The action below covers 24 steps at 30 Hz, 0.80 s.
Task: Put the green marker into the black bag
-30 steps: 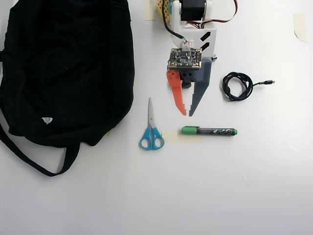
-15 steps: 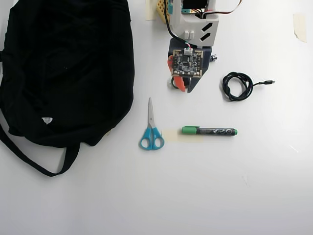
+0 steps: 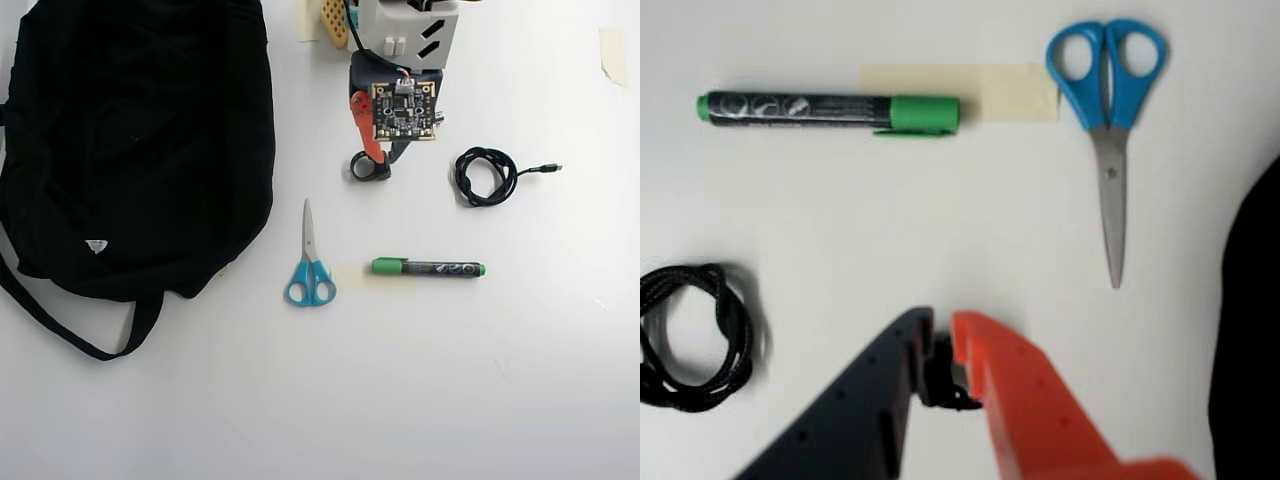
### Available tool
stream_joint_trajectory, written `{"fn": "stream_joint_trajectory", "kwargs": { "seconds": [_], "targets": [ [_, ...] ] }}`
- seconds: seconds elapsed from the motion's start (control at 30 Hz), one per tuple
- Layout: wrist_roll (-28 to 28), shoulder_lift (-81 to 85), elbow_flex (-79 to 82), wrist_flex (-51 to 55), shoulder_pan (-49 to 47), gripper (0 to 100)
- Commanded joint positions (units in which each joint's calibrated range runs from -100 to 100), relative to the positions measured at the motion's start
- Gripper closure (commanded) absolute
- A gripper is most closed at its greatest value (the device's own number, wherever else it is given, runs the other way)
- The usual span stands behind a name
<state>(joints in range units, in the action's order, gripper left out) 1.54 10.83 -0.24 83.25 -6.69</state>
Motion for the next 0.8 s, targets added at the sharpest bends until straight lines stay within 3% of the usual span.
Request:
{"fn": "stream_joint_trajectory", "kwargs": {
  "seconds": [0.0, 0.77],
  "targets": [
    [0.1, 2.4, -2.5, 0.6, -0.5, 98],
    [-0.2, 2.3, -1.7, 0.6, 0.1, 98]
  ]
}}
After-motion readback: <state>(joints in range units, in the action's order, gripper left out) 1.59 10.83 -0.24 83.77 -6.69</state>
